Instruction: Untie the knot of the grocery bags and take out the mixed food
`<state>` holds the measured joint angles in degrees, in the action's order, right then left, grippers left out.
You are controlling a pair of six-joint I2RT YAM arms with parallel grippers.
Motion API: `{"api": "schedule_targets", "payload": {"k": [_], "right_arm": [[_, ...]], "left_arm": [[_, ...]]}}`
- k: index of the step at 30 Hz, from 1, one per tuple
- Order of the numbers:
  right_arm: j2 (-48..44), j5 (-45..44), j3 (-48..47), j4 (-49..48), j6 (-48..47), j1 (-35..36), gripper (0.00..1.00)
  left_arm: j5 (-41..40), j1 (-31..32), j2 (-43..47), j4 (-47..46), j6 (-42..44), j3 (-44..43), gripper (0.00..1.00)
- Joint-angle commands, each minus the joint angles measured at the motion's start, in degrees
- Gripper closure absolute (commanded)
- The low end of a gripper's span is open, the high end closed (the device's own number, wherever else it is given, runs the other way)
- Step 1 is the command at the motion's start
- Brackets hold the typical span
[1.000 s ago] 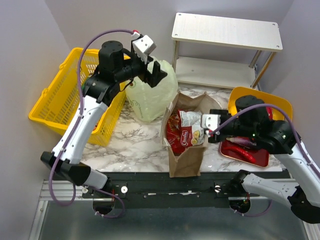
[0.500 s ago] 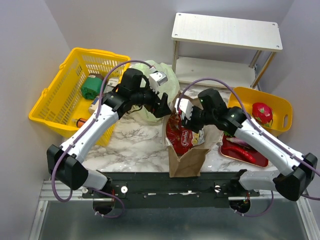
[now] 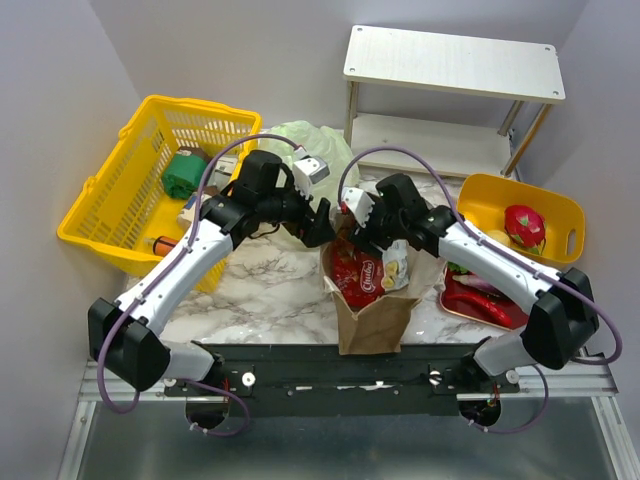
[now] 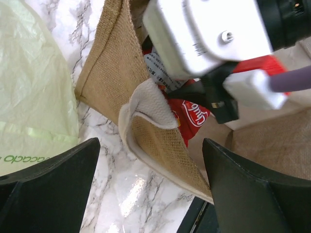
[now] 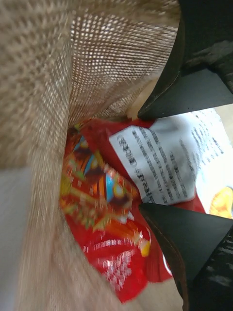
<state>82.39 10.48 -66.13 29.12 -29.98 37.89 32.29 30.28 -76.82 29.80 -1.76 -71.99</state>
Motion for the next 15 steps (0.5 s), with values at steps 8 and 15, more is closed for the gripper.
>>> {"api": "schedule_targets", "payload": {"k": [8,15], "right_arm": [[-1.69,-5.21,4.16,-6.01,-1.84,-2.73,0.68],[-14.44,4.87,2.94,4.95,-4.82,-2.73,0.85]], "left_arm": [[-2.59,-1.28,3.6,-1.5,0.88,-0.52,0.02],[-2.15,-1.37,2.81,-1.85,3.69,-3.24,0.01]]}}
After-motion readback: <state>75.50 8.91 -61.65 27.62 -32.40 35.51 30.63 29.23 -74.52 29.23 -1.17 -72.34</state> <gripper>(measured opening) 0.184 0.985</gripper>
